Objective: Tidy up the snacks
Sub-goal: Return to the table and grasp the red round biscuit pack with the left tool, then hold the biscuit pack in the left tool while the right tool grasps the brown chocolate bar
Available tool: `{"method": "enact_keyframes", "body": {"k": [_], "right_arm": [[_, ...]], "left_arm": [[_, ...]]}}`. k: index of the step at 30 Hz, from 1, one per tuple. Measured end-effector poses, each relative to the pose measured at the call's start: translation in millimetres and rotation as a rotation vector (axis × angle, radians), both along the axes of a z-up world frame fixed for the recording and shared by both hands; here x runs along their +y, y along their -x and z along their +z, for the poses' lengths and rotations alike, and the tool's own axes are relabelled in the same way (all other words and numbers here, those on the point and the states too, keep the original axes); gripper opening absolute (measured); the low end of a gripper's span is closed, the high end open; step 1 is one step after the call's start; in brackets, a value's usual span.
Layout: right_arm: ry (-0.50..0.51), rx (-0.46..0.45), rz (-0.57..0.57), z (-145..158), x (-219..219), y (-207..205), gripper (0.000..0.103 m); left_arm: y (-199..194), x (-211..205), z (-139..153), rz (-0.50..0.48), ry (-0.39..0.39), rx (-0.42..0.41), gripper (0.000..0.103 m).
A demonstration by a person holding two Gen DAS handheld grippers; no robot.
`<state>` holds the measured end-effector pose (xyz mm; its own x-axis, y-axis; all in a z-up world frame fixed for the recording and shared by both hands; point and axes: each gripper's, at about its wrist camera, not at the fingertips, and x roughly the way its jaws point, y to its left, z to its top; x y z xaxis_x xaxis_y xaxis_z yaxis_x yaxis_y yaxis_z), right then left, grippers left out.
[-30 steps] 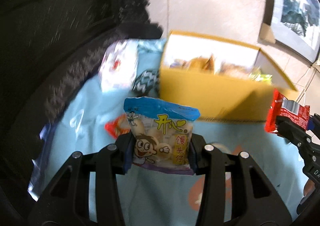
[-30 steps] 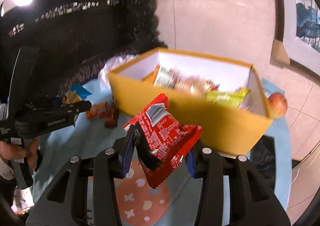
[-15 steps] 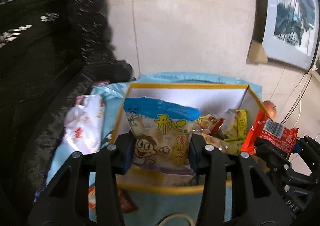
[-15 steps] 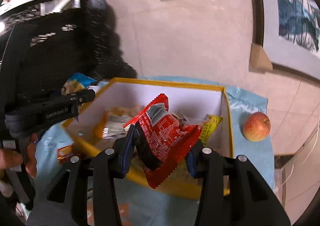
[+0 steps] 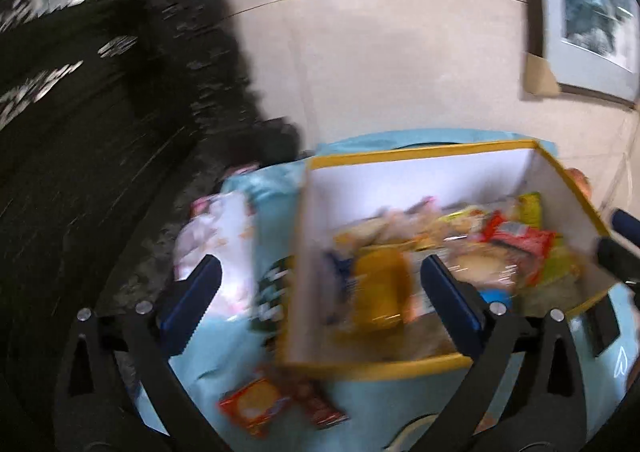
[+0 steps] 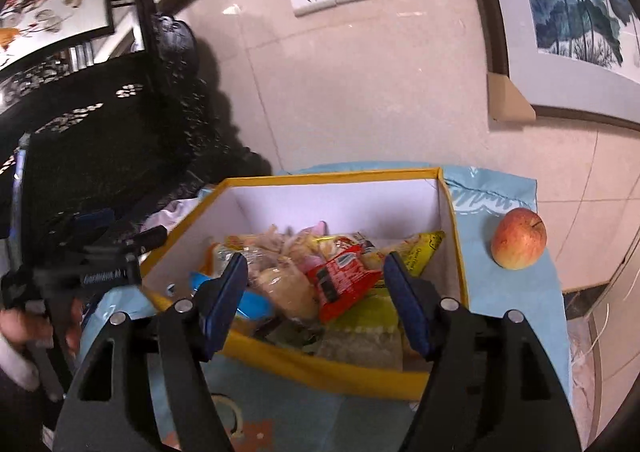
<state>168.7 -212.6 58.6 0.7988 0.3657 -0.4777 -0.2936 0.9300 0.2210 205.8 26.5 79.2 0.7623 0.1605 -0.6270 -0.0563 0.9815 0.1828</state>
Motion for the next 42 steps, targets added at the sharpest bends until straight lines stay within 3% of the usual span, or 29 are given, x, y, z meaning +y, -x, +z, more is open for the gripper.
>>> {"method": "enact_keyframes", "body": {"k": [3, 10, 12, 15, 18, 20, 24, 33, 37, 40, 42], "right_arm": [[-0.025, -0.013, 0.038, 2, -3, 18, 0.071], [-0.065, -0.033, 0.086, 4, -8, 43, 0.073], [-0.059, -0.019, 0.101, 3, -6, 44, 0.073], [-0.049, -0.003, 0.158, 3, 4, 48, 0.073], [-0.009, -0.002, 0.244, 2, 27, 57, 0.073], [0.024, 0.000, 0.280, -1, 42, 62, 0.073], [0.059, 0.032, 0.323, -11, 62, 65, 0.073], [0.150, 0.171, 0.393, -54, 117, 60, 0.073], [0.175, 0.195, 0.387, -64, 125, 58, 0.073], [0.176, 0.200, 0.376, -65, 125, 56, 0.073], [0.171, 0.199, 0.374, -65, 124, 57, 0.073]], "left_arm": [[7, 39, -8, 0.110, 0.063, 0.012, 0.101], [39, 126, -62, 0.475, 0.325, 0.080, 0.101], [47, 133, -82, 0.546, 0.302, 0.122, 0.101], [52, 127, -107, 0.536, 0.202, 0.193, 0.101], [52, 121, -126, 0.512, 0.153, 0.249, 0.101], [55, 121, -126, 0.504, 0.158, 0.213, 0.101], [52, 111, -129, 0.456, 0.152, 0.221, 0.101], [41, 98, -139, 0.371, 0.189, 0.152, 0.100], [37, 93, -140, 0.326, 0.242, 0.147, 0.079], [27, 85, -141, 0.301, 0.189, 0.168, 0.079], [24, 87, -143, 0.308, 0.214, 0.178, 0.080]]}}
